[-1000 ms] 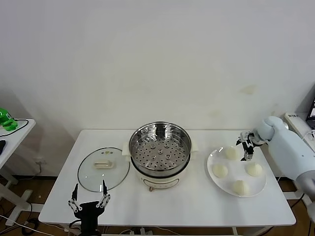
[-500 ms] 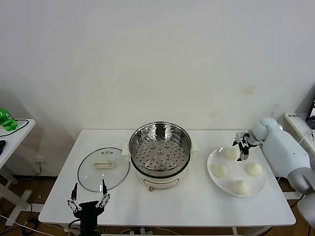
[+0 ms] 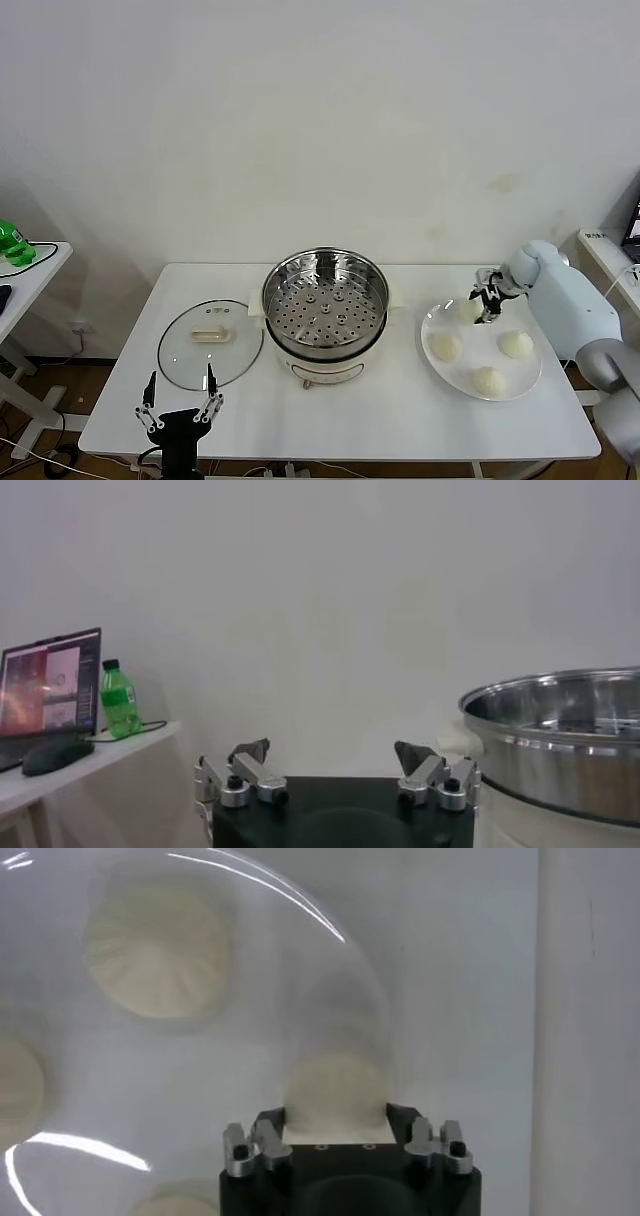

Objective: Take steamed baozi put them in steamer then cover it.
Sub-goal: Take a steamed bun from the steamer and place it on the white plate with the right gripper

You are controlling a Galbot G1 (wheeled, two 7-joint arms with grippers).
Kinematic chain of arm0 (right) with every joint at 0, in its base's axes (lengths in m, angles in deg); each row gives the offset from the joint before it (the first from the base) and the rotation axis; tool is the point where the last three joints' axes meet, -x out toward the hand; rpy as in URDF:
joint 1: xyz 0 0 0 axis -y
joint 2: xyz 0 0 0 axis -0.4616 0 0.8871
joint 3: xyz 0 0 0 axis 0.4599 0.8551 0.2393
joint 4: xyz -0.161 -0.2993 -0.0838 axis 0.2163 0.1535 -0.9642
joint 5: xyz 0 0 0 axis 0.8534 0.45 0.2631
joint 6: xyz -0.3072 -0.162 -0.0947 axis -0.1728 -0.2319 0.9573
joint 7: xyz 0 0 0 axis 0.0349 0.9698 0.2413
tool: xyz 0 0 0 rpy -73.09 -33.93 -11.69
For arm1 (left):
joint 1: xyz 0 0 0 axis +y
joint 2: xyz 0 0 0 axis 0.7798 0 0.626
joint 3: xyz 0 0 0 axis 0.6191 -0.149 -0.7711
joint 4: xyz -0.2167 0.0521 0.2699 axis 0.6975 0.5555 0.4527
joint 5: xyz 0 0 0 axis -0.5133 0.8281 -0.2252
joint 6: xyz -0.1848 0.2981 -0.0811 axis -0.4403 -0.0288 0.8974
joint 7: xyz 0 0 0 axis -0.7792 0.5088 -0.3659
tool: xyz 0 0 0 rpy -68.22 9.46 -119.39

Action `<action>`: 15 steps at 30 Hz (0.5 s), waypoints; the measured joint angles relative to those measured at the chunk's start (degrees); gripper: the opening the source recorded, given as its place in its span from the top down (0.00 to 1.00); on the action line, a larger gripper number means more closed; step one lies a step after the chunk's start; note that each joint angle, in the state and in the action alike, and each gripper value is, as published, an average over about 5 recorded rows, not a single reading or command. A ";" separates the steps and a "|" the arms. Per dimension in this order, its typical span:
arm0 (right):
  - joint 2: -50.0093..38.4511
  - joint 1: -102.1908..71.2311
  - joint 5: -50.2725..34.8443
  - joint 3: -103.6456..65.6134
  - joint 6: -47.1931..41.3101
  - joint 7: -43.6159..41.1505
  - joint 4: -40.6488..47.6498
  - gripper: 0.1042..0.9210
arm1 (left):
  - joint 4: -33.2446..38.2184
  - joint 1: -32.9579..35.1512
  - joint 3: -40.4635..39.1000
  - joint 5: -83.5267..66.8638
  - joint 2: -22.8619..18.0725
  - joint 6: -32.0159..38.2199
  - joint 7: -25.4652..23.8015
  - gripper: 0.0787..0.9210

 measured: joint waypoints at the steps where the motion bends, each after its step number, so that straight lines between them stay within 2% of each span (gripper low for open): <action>1: -0.16 -0.08 -0.11 0.05 -0.01 0.00 -0.18 0.43 | 0.00 0.00 -0.03 0.00 -0.02 0.01 0.03 0.12; 8: -1.23 -0.61 -0.91 0.11 -0.13 0.16 -1.40 0.51 | 0.33 0.21 -0.24 0.00 0.00 0.16 0.12 0.12; 15: -3.03 0.17 -2.77 1.17 -0.79 0.04 -4.16 0.51 | 0.58 0.24 -0.29 0.02 0.08 0.17 0.14 0.12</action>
